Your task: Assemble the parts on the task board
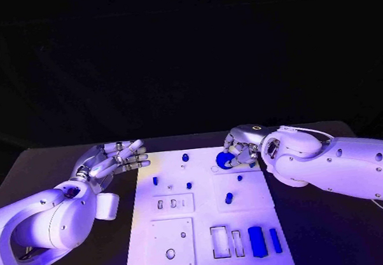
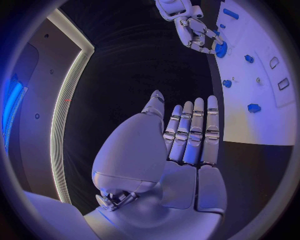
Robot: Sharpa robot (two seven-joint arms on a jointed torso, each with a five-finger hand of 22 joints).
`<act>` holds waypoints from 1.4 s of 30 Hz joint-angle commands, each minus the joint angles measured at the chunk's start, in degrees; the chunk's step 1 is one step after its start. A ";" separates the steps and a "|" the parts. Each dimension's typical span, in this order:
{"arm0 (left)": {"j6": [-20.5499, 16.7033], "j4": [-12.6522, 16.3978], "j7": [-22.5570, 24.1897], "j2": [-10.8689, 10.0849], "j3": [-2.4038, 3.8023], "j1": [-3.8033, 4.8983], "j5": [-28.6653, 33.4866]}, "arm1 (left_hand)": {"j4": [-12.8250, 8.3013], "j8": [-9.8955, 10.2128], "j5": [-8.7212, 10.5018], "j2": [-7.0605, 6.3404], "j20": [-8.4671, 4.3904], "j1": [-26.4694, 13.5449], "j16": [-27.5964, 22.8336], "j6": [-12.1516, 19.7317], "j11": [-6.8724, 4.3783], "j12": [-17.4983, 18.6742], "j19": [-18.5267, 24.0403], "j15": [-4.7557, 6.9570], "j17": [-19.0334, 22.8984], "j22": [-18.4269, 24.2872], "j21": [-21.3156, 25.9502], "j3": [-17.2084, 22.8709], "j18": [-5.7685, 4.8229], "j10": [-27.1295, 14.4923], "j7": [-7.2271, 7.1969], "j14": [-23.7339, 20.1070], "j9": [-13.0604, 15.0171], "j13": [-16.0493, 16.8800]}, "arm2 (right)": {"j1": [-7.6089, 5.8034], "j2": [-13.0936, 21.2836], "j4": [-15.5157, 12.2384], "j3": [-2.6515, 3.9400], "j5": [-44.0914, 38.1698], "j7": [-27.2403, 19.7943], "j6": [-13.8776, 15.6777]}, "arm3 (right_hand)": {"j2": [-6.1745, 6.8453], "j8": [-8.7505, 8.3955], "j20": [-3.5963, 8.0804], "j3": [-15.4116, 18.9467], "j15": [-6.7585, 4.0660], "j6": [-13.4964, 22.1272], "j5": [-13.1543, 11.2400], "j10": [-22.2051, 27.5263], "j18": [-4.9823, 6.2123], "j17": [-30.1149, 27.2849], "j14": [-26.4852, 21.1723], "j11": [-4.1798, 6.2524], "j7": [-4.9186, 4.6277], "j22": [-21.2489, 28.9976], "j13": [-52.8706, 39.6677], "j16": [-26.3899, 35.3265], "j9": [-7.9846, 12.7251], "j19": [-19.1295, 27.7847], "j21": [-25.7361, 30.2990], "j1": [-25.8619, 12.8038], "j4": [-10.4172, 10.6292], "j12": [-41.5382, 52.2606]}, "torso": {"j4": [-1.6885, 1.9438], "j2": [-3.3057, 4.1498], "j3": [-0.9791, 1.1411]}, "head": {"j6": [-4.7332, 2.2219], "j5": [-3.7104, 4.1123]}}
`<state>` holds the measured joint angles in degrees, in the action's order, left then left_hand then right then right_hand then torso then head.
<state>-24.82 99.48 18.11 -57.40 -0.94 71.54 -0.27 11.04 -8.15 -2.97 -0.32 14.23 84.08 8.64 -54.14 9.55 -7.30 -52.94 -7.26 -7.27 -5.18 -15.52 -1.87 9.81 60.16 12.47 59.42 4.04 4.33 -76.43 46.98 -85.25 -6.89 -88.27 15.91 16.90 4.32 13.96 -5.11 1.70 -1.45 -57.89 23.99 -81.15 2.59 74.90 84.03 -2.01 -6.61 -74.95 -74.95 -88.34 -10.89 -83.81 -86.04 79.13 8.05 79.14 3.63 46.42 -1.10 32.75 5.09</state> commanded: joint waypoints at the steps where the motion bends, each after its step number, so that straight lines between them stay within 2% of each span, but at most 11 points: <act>1: 1.11 0.02 0.13 0.11 0.05 0.09 0.09 | -0.34 0.41 0.16 0.53 0.21 0.18 -0.28 -0.13 0.25 0.27 -0.02 -0.44 -0.10 0.10 0.39 0.08 0.74 0.10 0.35 0.07 -0.05 -0.08 | -0.07 0.15 -1.81 0.09 -4.69 2.09 3.54 | -0.53 -0.09 0.46 -0.48 -0.38 -0.46 -0.01 -0.39 -1.18 11.50 5.14 0.10 0.11 -10.09 -3.07 -0.23 -0.12 -2.37 -0.28 0.76 0.37 0.25 | 0.01 0.00 -0.01 | -0.32 -0.12; 8: 1.11 -0.16 0.11 0.24 0.05 0.08 0.10 | -0.34 0.41 0.16 0.53 0.21 0.18 -0.28 -0.13 0.25 0.27 -0.02 -0.44 -0.10 0.10 0.39 0.08 0.74 0.10 0.35 0.07 -0.05 -0.08 | -0.65 -0.61 -6.30 0.37 -9.24 3.01 8.98 | -0.32 -0.46 0.62 -1.58 -0.50 -0.63 0.52 -0.63 -1.35 11.87 5.23 0.21 0.19 -10.70 -3.43 -0.38 -0.12 -2.82 -0.71 1.37 0.66 0.50 | 0.15 -0.02 -0.03 | -0.45 -0.36; 10: 1.10 -0.20 0.10 0.28 0.05 0.08 0.10 | -0.34 0.41 0.16 0.53 0.21 0.18 -0.28 -0.13 0.25 0.27 -0.02 -0.44 -0.10 0.10 0.39 0.08 0.74 0.10 0.35 0.07 -0.05 -0.08 | -0.74 -1.60 -6.87 0.38 -10.05 2.88 10.21 | -0.19 -0.64 0.67 -2.16 -0.53 -0.71 0.26 -0.72 -1.40 11.97 5.25 0.22 0.19 -10.88 -3.55 -0.42 -0.12 -2.95 -0.83 1.61 0.82 0.58 | 0.10 0.01 -0.09 | -0.47 -0.80; 13: 1.08 -0.23 0.12 0.35 0.05 0.08 0.10 | -0.34 0.41 0.16 0.53 0.21 0.18 -0.28 -0.13 0.25 0.27 -0.02 -0.44 -0.10 0.10 0.39 0.08 0.74 0.10 0.35 0.07 -0.05 -0.08 | -0.75 -3.40 -6.92 0.31 -10.92 2.65 11.11 | 0.19 -0.98 0.70 -3.18 -0.52 -0.84 -0.58 -0.71 -1.40 11.96 5.25 0.20 0.16 -10.91 -3.56 -0.41 -0.12 -2.95 -0.82 1.71 1.34 0.52 | 0.04 0.03 -0.07 | -0.44 -0.92; 16: 1.04 -0.26 0.13 0.44 0.05 0.08 0.12 | -0.36 0.44 0.17 0.56 0.22 0.21 -0.31 -0.13 0.25 0.31 -0.02 -0.45 -0.10 0.12 0.40 0.08 0.74 0.11 0.35 0.07 -0.05 -0.08 | -0.52 -5.37 -6.27 0.22 -11.44 2.73 11.42 | 0.51 -1.15 0.69 -3.52 -0.50 -0.87 -0.80 -0.62 -1.41 12.00 5.25 0.17 0.12 -10.94 -3.43 -0.42 -0.12 -2.97 -0.83 1.54 1.67 0.39 | 0.12 0.09 -0.01 | -0.43 -0.90; 22: 1.06 -0.23 0.15 0.57 0.05 0.08 0.16 | -0.36 0.44 0.17 0.57 0.22 0.21 -0.32 -0.13 0.26 0.31 -0.02 -0.45 -0.10 0.13 0.41 0.08 0.74 0.11 0.35 0.07 -0.05 -0.08 | 0.13 -9.14 -3.29 -0.07 -11.85 3.11 11.00 | 0.68 -1.28 0.69 -3.74 -0.49 -0.86 -0.85 -0.46 -1.36 11.92 5.23 0.14 0.09 -10.80 -3.23 -0.39 -0.11 -2.85 -0.72 1.43 1.89 0.17 | 0.22 0.10 -0.09 | -0.52 -1.11; 27: 1.09 -0.16 0.15 0.66 0.05 0.08 0.18 | -0.36 0.44 0.17 0.57 0.22 0.21 -0.32 -0.13 0.26 0.31 -0.02 -0.45 -0.10 0.13 0.41 0.08 0.74 0.11 0.35 0.07 -0.05 -0.08 | 0.84 -11.23 -1.15 -0.21 -11.92 2.69 10.33 | 1.10 -1.55 0.66 -4.03 -0.44 -0.73 -0.99 -0.38 -1.34 11.85 5.22 0.07 0.00 -10.72 -3.15 -0.36 -0.08 -2.77 -0.64 1.26 2.19 0.06 | 0.23 0.18 -0.04 | -0.66 -1.33; 42: 1.18 -0.04 0.06 0.63 0.05 0.09 0.18 | -0.37 0.48 0.17 0.59 0.23 0.23 -0.38 -0.14 0.27 0.37 -0.01 -0.46 -0.11 0.15 0.44 0.05 0.73 0.11 0.36 0.06 -0.05 -0.09 | 2.13 -13.99 2.71 -0.50 -11.81 2.85 7.19 | 1.72 -1.97 0.57 -4.50 -0.32 -0.65 -1.58 -0.19 -1.25 11.65 5.17 -0.07 -0.14 -10.45 -2.93 -0.27 -0.09 -2.54 -0.40 0.71 2.88 -0.19 | 0.11 0.13 0.00 | -0.16 -2.39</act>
<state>-24.72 99.28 17.98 -56.87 -0.95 71.54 -0.22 11.05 -7.93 -2.97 -0.14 14.23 84.27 8.64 -54.14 9.55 -7.30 -52.94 -7.26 -7.30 -5.12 -15.31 -1.87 9.80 60.16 12.47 59.42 4.05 4.34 -74.34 33.14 -82.78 -7.39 -99.11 18.34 26.00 5.64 12.30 -4.90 -2.59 -1.45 -58.37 22.71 -81.34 2.08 74.92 84.03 -1.80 -6.53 -74.91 -74.92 -88.56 -10.96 -84.02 -86.53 79.92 10.88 79.18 3.78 46.60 -1.10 32.51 2.80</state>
